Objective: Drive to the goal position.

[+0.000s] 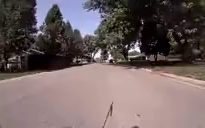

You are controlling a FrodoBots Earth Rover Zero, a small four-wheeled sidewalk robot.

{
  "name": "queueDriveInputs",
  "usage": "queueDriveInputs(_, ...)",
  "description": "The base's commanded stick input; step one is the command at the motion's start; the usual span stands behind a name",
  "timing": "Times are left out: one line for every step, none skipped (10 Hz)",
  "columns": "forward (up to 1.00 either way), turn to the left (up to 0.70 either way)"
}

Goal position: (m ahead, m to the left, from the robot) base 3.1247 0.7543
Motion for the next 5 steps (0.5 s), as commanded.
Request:
queueDriveInputs(0.69,0.03)
queueDriveInputs(0.69,0.03)
queueDriveInputs(0.69,0.03)
queueDriveInputs(0.69,0.03)
queueDriveInputs(0.69,0.03)
